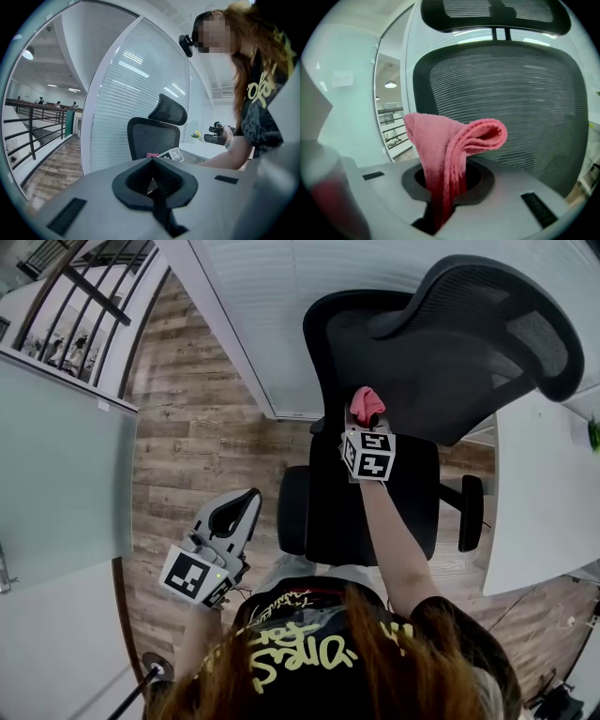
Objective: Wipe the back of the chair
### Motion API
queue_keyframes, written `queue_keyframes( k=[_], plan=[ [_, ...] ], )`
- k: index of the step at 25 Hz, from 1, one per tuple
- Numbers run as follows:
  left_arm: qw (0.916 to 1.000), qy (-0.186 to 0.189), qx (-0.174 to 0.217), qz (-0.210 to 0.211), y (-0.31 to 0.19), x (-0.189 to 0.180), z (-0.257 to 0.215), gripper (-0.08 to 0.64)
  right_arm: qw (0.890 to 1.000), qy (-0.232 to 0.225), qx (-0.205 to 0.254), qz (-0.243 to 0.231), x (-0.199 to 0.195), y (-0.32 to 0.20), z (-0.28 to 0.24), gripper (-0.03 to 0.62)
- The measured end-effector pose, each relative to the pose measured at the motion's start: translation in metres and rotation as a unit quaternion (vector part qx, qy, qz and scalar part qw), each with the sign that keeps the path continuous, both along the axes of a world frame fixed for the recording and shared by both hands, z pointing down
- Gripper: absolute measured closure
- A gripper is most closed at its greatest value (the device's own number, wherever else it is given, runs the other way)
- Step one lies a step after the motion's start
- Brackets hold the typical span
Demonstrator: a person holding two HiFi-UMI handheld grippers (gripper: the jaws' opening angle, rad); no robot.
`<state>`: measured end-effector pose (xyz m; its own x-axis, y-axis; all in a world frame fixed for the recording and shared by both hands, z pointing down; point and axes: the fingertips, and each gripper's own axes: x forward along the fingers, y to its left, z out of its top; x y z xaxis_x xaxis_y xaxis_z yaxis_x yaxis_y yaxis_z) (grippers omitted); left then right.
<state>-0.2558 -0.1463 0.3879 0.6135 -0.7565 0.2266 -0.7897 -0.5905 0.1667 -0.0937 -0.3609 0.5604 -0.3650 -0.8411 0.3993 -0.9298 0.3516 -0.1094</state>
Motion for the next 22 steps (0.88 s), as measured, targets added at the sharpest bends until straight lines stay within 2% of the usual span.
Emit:
queue_keyframes(
  k=[7, 14, 17, 20, 22],
  plan=[
    [0.9999, -0.004, 0.001, -0.012, 0.002, -0.01, -0.001, 0.571, 0.999, -0.002, -0.001, -0.044, -0.039, 0.0, -0.003, 0.541],
    [0.9999, -0.002, -0.003, -0.016, 0.006, -0.014, 0.0, 0.571, 0.999, -0.013, -0.005, -0.038, -0.046, 0.0, -0.004, 0.541],
    [1.0, 0.0, -0.002, -0.008, 0.005, -0.007, -0.001, 0.571, 0.998, -0.024, -0.009, -0.053, -0.055, 0.006, -0.008, 0.541],
    [1.0, 0.005, -0.001, 0.001, 0.004, 0.005, -0.002, 0.571, 0.998, -0.027, 0.004, -0.062, -0.049, 0.016, -0.017, 0.541],
    [0.9999, 0.011, -0.001, 0.009, 0.003, 0.014, -0.003, 0.571, 0.998, -0.028, 0.007, -0.05, -0.028, 0.023, -0.021, 0.541]
  ],
)
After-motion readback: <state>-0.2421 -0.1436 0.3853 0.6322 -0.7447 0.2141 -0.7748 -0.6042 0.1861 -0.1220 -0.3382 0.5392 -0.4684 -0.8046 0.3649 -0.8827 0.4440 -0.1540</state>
